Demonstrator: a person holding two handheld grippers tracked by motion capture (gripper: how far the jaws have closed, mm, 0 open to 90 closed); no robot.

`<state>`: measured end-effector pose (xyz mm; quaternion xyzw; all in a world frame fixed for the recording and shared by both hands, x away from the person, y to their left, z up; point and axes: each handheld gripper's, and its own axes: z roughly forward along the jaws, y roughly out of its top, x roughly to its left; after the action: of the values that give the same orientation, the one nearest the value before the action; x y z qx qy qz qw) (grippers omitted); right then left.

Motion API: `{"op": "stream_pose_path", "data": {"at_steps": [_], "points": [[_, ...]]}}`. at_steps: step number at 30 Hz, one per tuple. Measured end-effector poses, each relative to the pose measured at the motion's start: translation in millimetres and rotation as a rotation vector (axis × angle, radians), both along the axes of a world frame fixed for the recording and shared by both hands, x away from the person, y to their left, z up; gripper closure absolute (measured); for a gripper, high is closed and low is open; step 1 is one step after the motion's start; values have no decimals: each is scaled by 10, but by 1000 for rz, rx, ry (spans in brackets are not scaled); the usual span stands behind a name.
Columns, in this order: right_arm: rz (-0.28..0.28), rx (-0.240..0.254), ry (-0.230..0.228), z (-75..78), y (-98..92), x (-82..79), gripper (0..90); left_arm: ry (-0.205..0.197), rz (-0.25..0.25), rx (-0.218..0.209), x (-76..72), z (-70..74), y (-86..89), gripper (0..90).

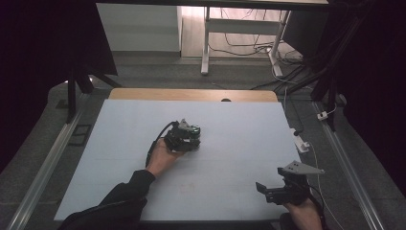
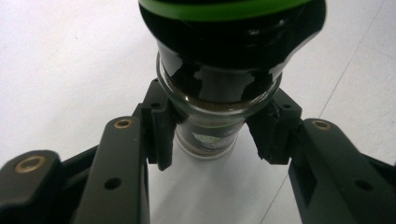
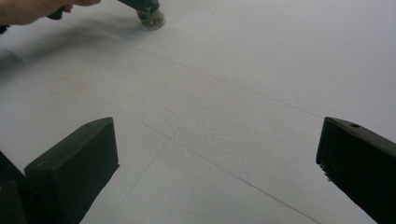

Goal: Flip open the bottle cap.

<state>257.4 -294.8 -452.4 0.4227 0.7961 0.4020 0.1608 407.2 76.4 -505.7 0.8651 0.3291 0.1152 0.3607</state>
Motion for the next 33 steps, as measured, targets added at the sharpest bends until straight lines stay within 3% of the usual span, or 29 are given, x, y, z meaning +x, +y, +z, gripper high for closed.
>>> {"op": "stream_pose_path", "data": {"at_steps": [8, 21, 33], "points": [[38, 48, -11, 80, 113, 25, 0, 6, 0, 0, 4, 0, 0, 538], [162, 65, -38, 124, 400, 153, 0, 6, 1, 0, 1, -4, -1, 538], [231, 62, -10, 169, 682, 346, 0, 2, 2, 6, -4, -5, -6, 539]]}}
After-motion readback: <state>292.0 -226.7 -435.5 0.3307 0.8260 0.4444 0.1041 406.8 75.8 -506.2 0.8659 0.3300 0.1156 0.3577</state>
